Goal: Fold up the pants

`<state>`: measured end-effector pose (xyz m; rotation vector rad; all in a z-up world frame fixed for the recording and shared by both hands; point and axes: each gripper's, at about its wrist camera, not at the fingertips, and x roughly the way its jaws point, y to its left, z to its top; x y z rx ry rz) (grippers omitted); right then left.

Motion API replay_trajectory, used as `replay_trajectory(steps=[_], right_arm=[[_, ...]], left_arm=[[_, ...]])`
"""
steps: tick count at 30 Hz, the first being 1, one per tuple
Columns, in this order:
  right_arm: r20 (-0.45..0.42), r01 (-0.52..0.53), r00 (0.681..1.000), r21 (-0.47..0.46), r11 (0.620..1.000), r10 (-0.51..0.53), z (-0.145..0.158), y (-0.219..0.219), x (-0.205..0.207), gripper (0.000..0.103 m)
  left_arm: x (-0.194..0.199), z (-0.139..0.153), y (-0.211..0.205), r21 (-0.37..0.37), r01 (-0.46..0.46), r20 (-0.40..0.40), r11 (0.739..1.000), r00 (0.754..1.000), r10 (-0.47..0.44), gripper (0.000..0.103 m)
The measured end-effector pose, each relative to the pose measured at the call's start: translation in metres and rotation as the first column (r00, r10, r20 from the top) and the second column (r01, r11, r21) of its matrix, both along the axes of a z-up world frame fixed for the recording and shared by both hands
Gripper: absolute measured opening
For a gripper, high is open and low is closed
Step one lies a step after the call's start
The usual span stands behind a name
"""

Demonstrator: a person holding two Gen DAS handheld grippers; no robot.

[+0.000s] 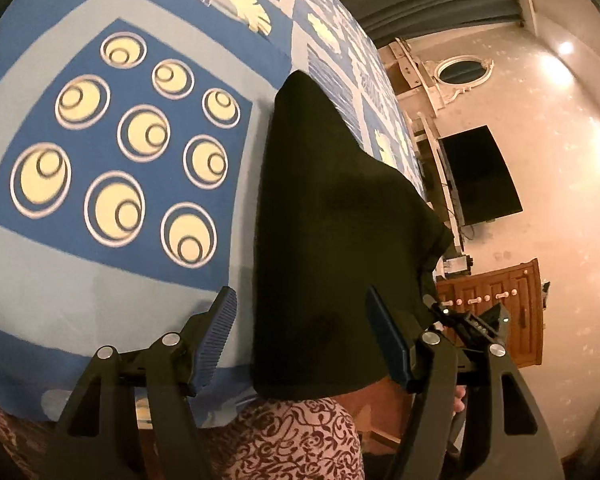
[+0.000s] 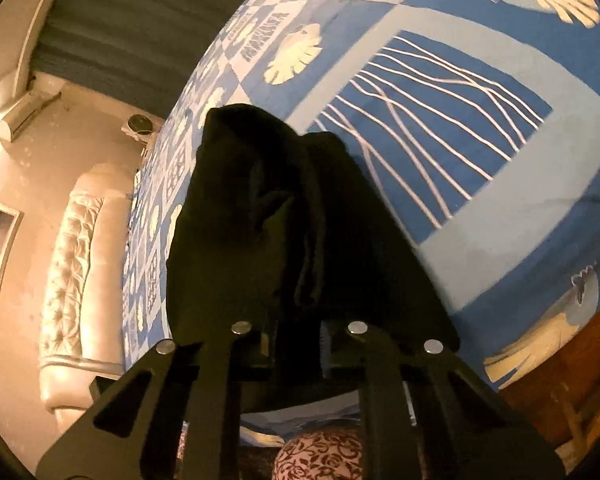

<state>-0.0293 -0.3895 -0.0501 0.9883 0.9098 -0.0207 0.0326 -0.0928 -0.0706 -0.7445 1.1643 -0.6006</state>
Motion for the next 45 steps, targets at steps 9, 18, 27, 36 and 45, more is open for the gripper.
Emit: replay_trajectory(steps=[9, 18, 27, 36, 45], right_arm=[[0.026, -0.025, 0.999, -0.052, 0.998, 0.027, 0.017, -0.018, -0.013, 0.074], [0.021, -0.083, 0.996, 0.102, 0.991, 0.081, -0.028, -0.032, 0.002, 0.082], [0.092, -0.185, 0.980, 0.112, 0.976, 0.175, -0.039, -0.022, 0.011, 0.069], [0.091, -0.182, 0.981, 0.127, 0.975, 0.171, -0.042, -0.017, 0.008, 0.041], [0.096, -0.211, 0.975, 0.120, 0.970, 0.200, -0.033, 0.005, 0.018, 0.039]], left_arm=[[0.005, -0.014, 0.006, -0.084, -0.031, -0.059, 0.996, 0.998, 0.026, 0.072], [0.010, -0.020, -0.010, -0.124, -0.009, -0.072, 0.992, 0.997, 0.000, 0.075], [0.021, -0.023, -0.018, -0.161, -0.014, -0.064, 0.987, 0.998, 0.004, 0.073], [0.018, -0.021, -0.020, -0.025, -0.010, -0.069, 1.000, 0.998, 0.008, 0.035], [0.021, -0.011, -0.011, 0.063, -0.046, -0.039, 0.997, 0.998, 0.049, 0.033]])
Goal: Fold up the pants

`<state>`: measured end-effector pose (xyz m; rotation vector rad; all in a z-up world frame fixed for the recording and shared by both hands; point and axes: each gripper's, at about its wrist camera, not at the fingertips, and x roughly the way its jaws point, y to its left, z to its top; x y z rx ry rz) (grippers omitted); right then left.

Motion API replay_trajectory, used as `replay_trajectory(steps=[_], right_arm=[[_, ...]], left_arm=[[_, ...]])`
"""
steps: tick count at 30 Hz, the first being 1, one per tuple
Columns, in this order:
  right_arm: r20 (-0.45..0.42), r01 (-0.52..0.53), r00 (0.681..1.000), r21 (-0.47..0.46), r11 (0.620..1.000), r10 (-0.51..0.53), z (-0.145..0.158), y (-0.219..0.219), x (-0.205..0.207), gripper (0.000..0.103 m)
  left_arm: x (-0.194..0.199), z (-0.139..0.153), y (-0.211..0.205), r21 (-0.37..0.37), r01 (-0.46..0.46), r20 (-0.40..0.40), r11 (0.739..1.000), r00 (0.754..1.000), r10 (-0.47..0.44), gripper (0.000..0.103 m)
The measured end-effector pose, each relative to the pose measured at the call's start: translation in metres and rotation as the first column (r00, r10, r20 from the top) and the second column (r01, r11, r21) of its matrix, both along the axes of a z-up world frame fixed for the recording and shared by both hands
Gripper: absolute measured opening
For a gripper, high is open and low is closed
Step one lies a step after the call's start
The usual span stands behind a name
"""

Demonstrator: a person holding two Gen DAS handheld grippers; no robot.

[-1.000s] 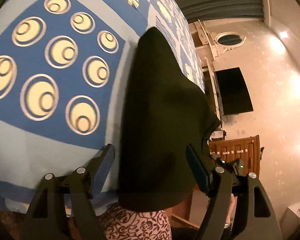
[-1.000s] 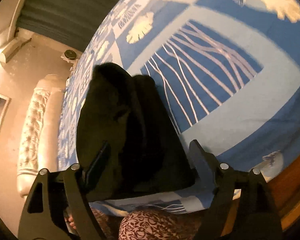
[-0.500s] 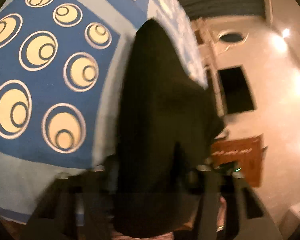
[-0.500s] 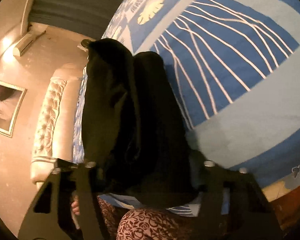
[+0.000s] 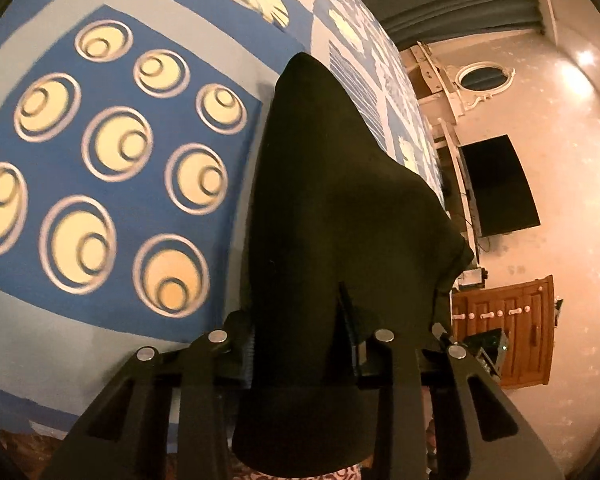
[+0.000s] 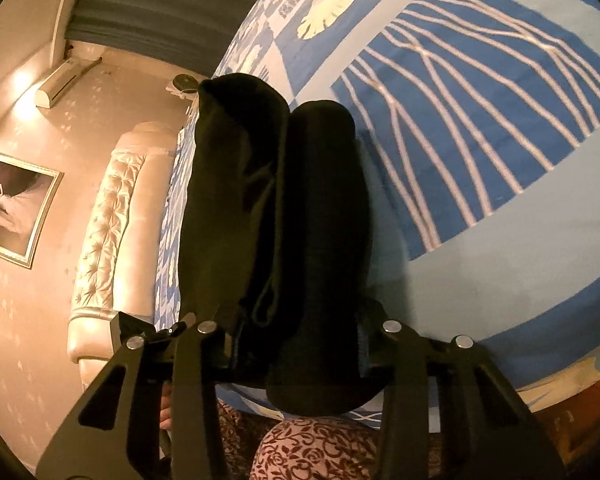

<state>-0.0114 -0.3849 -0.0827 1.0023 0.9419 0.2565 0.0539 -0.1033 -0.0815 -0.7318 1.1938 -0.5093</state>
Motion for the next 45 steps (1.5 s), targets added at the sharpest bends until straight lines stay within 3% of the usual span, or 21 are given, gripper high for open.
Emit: replay_trajectory(steps=[24, 45], right_arm=[[-0.020, -0.143, 0.989, 0.016, 0.990, 0.143, -0.001, 0.097, 0.064, 0.039], [-0.030, -0.171, 0.985, 0.022, 0.985, 0.172, -0.001, 0.129, 0.076, 0.039]], left_arm=[[0.000, 0.016, 0.088, 0.155, -0.083, 0.054, 0.984, 0.996, 0.076, 0.033], [0.003, 0.017, 0.130, 0.173, -0.096, 0.063, 0.980, 0.994, 0.086, 0.033]])
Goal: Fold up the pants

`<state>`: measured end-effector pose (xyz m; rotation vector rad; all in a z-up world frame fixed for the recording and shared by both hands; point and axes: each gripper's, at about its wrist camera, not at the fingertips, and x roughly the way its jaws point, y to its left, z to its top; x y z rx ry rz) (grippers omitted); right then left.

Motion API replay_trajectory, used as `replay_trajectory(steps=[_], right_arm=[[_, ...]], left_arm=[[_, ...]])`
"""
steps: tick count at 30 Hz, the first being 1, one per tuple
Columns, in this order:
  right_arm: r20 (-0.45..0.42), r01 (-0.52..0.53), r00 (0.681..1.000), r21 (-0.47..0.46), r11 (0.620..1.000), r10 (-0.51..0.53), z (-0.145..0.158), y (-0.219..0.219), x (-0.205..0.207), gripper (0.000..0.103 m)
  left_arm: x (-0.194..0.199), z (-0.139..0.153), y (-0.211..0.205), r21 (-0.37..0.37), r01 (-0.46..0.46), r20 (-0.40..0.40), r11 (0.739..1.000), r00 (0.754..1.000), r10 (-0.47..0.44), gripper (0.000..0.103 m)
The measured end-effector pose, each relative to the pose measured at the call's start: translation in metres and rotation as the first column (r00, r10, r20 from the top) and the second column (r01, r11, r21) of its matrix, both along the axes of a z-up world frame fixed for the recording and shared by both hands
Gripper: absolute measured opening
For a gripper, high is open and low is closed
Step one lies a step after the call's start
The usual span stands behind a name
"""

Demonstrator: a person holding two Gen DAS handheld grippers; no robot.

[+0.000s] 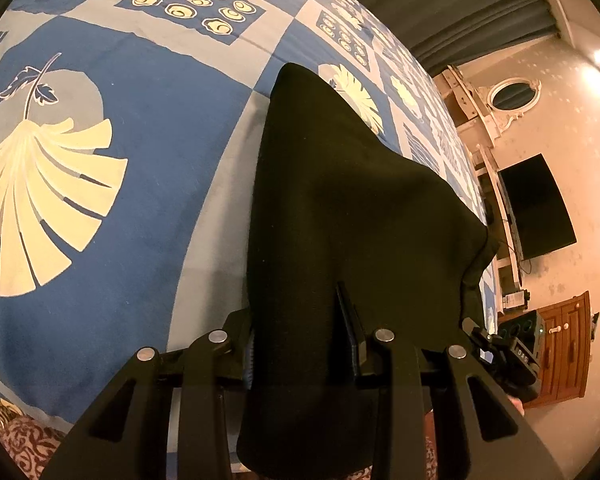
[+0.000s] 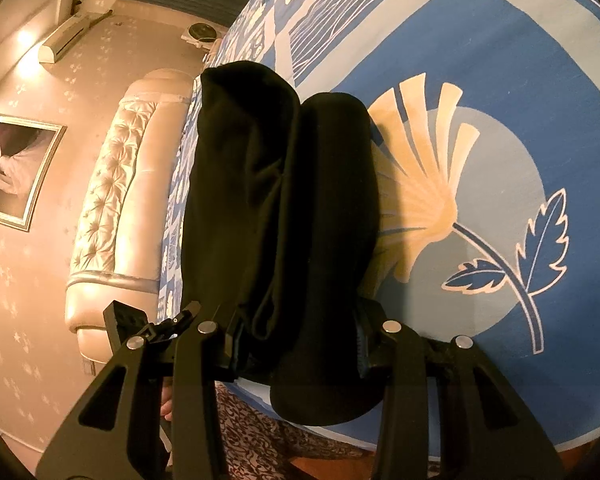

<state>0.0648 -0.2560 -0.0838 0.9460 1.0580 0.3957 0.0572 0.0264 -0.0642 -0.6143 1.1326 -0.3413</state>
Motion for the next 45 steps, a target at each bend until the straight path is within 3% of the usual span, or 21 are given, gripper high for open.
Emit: replay_trajectory(steps=[22, 24, 27, 31, 33, 37, 40, 45], right_arm=[[0.015, 0.012, 1.000, 0.005, 1.000, -0.012, 0.002, 0.005, -0.004, 0.039], [0.015, 0.006, 1.000, 0.002, 1.000, -0.006, 0.001, 0.003, -0.004, 0.039], [0.011, -0.008, 1.000, 0.003, 1.000, 0.008, 0.000, -0.002, -0.008, 0.040], [-0.004, -0.025, 1.000, 0.033, 0.999, 0.025, -0.003, -0.012, -0.016, 0.052], [-0.007, -0.032, 0.999, 0.038, 0.999, 0.032, 0.001, -0.017, -0.019, 0.061], [0.054, -0.031, 0.998, -0.049, 0.998, 0.033, 0.022, -0.026, -0.004, 0.079], [0.087, 0.013, 0.996, -0.022, 1.000, -0.011, 0.026, -0.032, 0.024, 0.083], [0.086, -0.001, 0.996, -0.021, 1.000, 0.002, 0.018, -0.025, 0.083, 0.085]], left_arm=[[0.003, -0.004, 0.004, -0.021, 0.027, 0.015, 0.999, 1.000, -0.026, 0.034], [0.002, -0.005, 0.005, -0.038, 0.037, 0.024, 0.999, 0.999, -0.036, 0.035], [0.000, -0.008, 0.013, -0.122, 0.065, 0.047, 0.990, 0.997, -0.060, 0.038], [-0.008, -0.008, 0.035, -0.185, 0.077, 0.072, 0.980, 0.995, -0.064, 0.043], [-0.009, -0.005, 0.045, -0.177, 0.076, 0.093, 0.981, 0.994, -0.060, 0.047], [0.008, -0.002, 0.054, -0.147, 0.066, 0.119, 0.987, 0.992, -0.049, 0.051], [0.033, -0.005, 0.049, -0.155, 0.056, 0.109, 0.986, 0.993, -0.039, 0.052], [0.076, -0.010, 0.025, -0.170, 0.064, 0.107, 0.983, 0.993, -0.046, 0.052]])
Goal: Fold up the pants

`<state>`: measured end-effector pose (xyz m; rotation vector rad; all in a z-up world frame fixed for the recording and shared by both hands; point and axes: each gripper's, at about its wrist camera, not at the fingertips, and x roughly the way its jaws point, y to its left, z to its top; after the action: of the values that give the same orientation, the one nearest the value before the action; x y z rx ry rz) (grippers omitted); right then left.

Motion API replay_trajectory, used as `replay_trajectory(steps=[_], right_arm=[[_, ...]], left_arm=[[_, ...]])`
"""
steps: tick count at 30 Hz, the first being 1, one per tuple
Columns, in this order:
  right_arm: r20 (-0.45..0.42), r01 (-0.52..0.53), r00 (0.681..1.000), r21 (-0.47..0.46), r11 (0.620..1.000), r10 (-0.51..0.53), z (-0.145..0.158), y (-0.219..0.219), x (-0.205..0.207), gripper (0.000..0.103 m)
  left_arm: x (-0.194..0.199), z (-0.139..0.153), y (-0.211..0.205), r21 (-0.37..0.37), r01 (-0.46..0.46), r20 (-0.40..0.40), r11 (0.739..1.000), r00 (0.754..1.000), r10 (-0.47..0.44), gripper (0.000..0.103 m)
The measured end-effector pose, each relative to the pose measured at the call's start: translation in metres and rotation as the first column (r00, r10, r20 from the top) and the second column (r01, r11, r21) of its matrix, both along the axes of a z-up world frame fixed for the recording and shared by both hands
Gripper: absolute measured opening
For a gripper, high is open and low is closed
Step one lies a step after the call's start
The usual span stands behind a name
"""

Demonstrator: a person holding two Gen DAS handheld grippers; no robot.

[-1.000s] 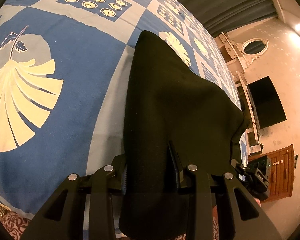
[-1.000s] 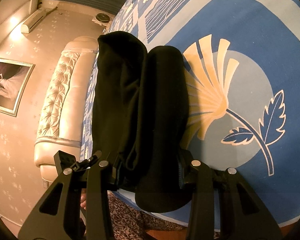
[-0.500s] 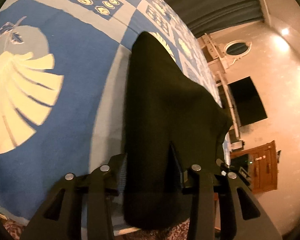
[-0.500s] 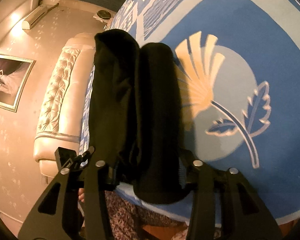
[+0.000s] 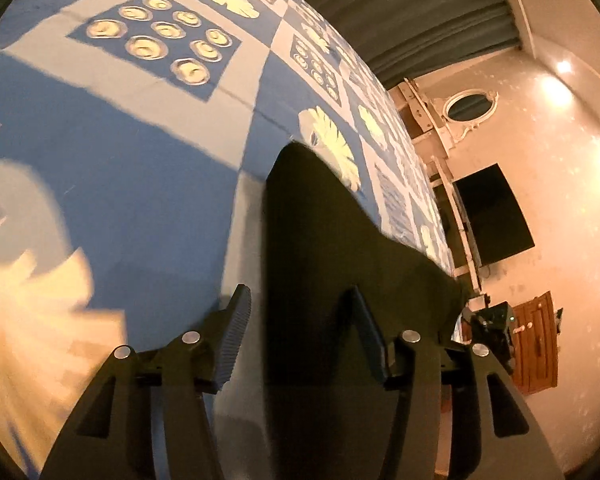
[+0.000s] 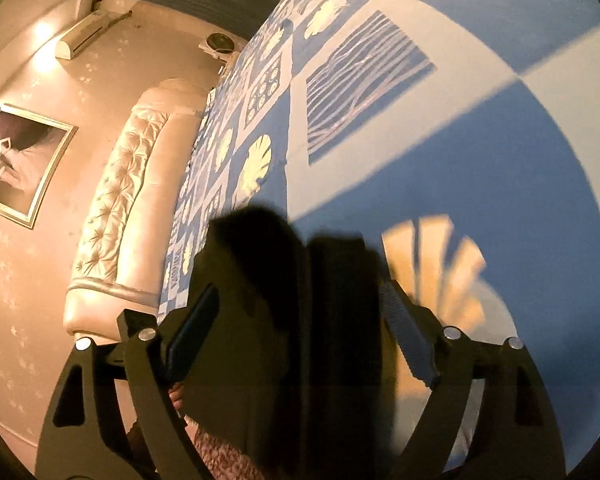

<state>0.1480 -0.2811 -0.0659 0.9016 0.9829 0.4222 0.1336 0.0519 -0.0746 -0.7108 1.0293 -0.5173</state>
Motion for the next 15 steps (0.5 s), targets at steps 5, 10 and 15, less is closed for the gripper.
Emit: replay_trajectory(steps=[5, 10, 15], right_arm=[[-0.022, 0.023, 1.000, 0.056, 0.998, -0.022, -0.020, 0.000, 0.030, 0.087], [-0.045, -0.035, 0.998, 0.045, 0.998, 0.037, -0.028, 0.005, 0.040, 0.036], [-0.034, -0.017, 0.999, 0.139, 0.990, 0.022, -0.037, -0.005, 0.040, 0.030]], left_arm=[[0.028, -0.008, -0.010, -0.028, 0.007, -0.009, 1.000, 1.000, -0.007, 0.062], [0.037, -0.014, -0.012, 0.020, 0.034, 0.004, 0.999, 0.999, -0.034, 0.037], [0.034, -0.012, -0.011, 0.050, 0.029, 0.025, 0.998, 0.999, -0.030, 0.029]])
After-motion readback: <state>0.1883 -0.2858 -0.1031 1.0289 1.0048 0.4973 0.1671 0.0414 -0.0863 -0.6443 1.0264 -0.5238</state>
